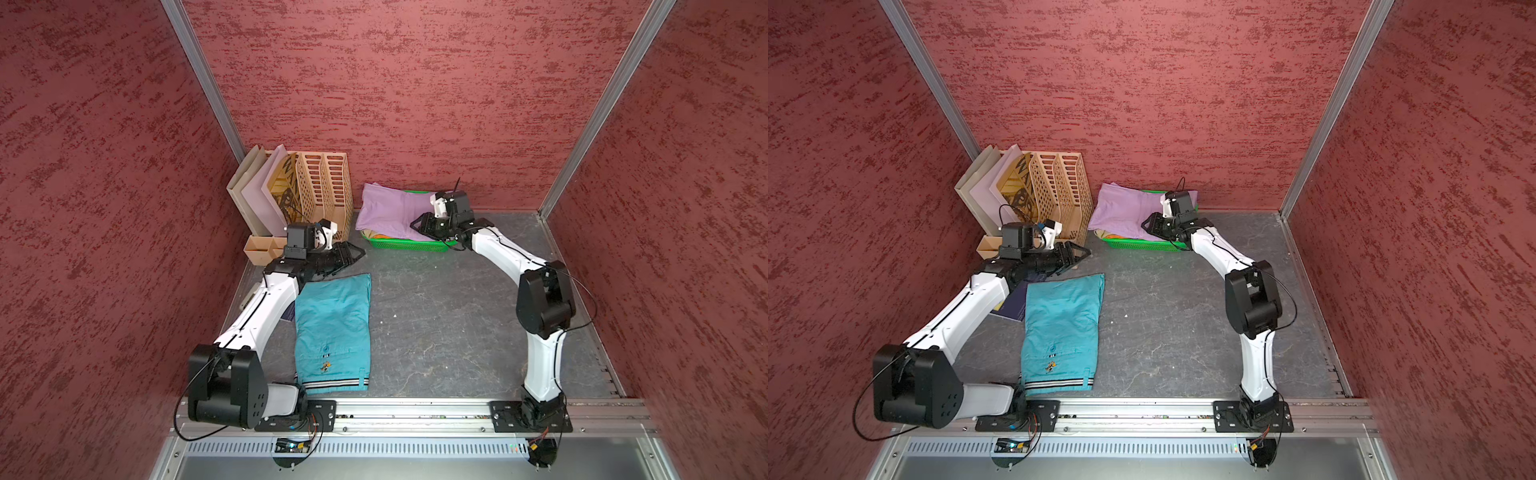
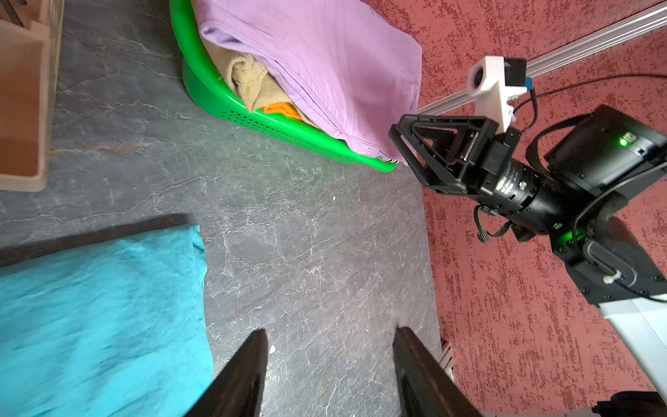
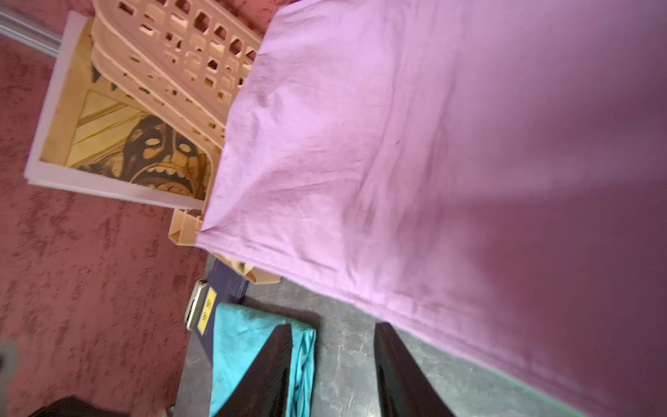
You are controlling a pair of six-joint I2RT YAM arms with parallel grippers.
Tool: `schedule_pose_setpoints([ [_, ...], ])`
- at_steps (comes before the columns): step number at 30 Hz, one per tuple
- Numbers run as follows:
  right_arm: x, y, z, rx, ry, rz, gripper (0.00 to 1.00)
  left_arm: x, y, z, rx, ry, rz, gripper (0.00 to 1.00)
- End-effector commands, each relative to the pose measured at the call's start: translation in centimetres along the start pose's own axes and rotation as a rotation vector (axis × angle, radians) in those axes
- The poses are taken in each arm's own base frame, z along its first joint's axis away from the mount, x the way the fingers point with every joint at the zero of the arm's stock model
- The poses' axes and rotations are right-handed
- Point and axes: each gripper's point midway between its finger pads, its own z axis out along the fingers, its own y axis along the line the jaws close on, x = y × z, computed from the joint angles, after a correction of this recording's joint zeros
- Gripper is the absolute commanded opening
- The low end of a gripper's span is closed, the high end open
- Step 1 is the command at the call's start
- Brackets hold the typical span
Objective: Put the folded long pants in the basket
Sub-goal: Move the basket to the center of the board.
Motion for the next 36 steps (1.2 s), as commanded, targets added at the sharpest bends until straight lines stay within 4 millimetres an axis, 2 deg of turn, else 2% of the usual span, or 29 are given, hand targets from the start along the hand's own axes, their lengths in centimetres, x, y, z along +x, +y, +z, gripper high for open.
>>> schedule_pose_setpoints([
  [1,1.6,-3.7,1.5,0.143,0.105,-0.031,0.41,0.4,-0.3,-0.3,0.002,0.003,0.002,0.59],
  [11,2.8,-7.7,3.7,0.256,0.161,-0.038,0.38,0.9,0.1,0.2,0.000,0.024,0.001,0.59],
  [16,5.2,-8.1,3.4,0.247,0.258,-0.013,0.38,1.2,0.3,0.6,-0.003,0.033,-0.001,0.59],
  [24,11.0,-10.1,-0.5,0.296,0.417,-0.076,0.36,1.3,0.0,0.9,0.004,0.040,0.005,0.59],
  [28,13.2,-10.2,-3.2,0.280,0.445,-0.074,0.36,0.8,-0.5,1.2,0.018,0.041,0.002,0.59],
  [36,15.8,-8.3,-9.4,0.231,0.417,-0.058,0.37,0.8,-1.5,1.6,0.042,0.067,0.023,0.59],
])
